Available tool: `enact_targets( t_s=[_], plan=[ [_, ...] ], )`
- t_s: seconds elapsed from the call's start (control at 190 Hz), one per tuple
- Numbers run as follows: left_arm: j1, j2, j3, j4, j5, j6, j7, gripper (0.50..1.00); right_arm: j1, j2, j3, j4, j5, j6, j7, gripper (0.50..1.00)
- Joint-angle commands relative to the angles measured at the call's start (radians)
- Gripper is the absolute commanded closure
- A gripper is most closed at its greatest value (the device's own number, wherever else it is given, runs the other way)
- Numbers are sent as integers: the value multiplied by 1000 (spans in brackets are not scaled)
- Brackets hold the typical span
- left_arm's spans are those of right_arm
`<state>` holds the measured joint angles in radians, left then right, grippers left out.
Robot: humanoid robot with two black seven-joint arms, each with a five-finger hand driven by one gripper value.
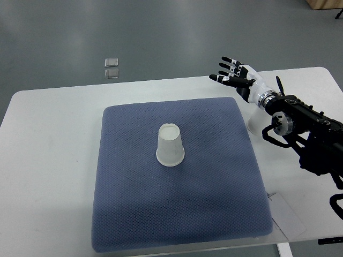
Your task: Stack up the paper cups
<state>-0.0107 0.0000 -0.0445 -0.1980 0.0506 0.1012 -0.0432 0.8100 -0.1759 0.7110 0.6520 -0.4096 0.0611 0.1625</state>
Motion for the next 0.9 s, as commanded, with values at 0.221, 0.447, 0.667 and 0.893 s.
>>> enact_targets(
  t_s=[0.221, 0.447, 0.667, 0.893],
  plan=[
    [0, 0, 0, 0, 0, 0, -1, 500, -3, -14, -4, 14, -11, 59, 2, 583],
    [0, 0, 0, 0, 0, 0, 0, 500, 3, -103, -27, 66, -227, 115, 3, 585],
    [0, 0, 0, 0, 0, 0, 0, 500, 44, -266, -165, 202, -521, 167, 40, 585],
    [0, 0, 0, 0, 0, 0, 0, 500, 121, -375, -286, 268, -785, 203, 66, 585]
  ],
)
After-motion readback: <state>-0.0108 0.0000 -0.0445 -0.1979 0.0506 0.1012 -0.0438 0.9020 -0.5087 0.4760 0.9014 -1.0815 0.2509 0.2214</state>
